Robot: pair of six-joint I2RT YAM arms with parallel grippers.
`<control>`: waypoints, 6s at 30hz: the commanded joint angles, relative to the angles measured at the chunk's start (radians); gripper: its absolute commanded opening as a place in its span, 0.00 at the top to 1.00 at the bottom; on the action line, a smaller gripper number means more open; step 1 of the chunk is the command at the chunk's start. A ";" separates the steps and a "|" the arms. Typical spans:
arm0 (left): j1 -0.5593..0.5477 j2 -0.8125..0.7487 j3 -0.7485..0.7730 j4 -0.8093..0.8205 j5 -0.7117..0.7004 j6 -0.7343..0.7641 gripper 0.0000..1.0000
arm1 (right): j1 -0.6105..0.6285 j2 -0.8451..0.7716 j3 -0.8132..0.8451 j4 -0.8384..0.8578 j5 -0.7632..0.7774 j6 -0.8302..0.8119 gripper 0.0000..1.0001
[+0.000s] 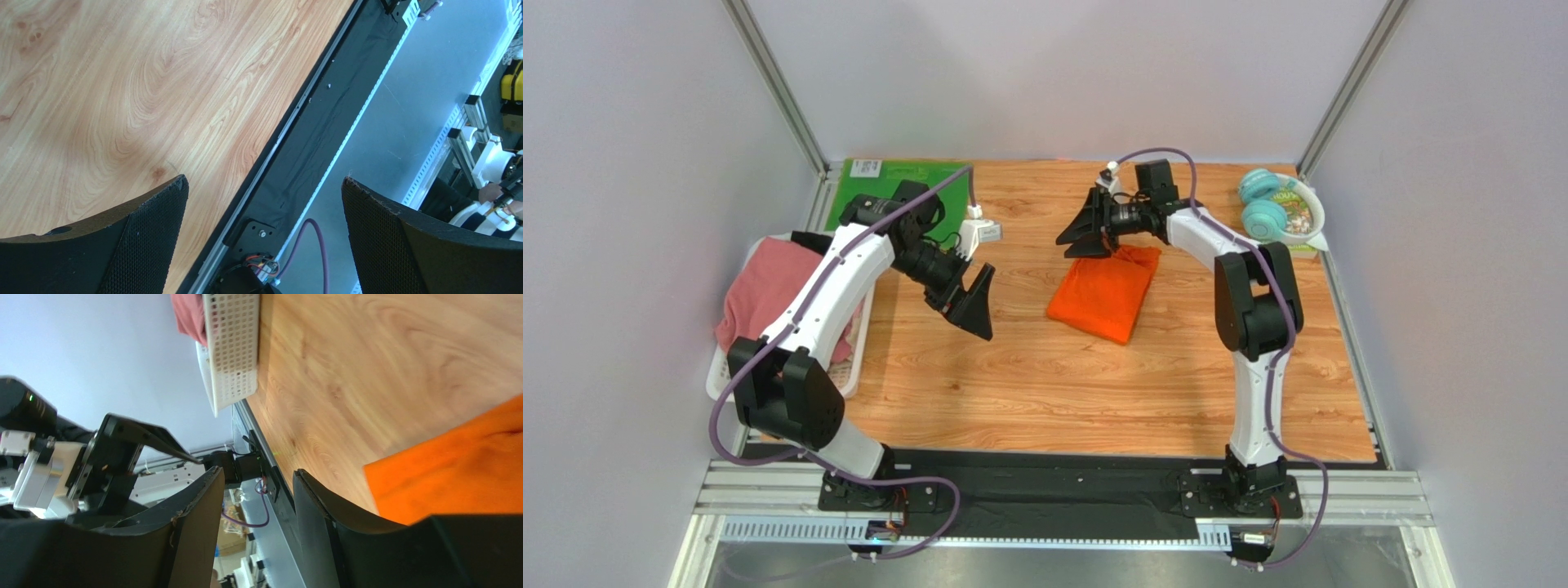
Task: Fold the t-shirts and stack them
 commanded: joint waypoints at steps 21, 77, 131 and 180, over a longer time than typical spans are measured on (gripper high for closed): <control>-0.001 -0.092 0.009 -0.060 -0.017 -0.004 0.00 | 0.059 -0.019 -0.097 -0.191 0.084 -0.215 0.39; -0.001 -0.143 0.030 -0.128 -0.030 0.000 0.00 | -0.288 0.194 0.041 -0.320 0.240 -0.324 0.35; -0.001 -0.287 0.026 -0.224 -0.020 0.059 0.00 | -0.564 -1.196 -0.863 -0.736 1.156 -0.020 1.00; -0.001 -0.311 0.087 -0.287 -0.076 0.129 0.00 | -0.780 -0.978 -0.494 -0.790 0.989 -0.160 0.02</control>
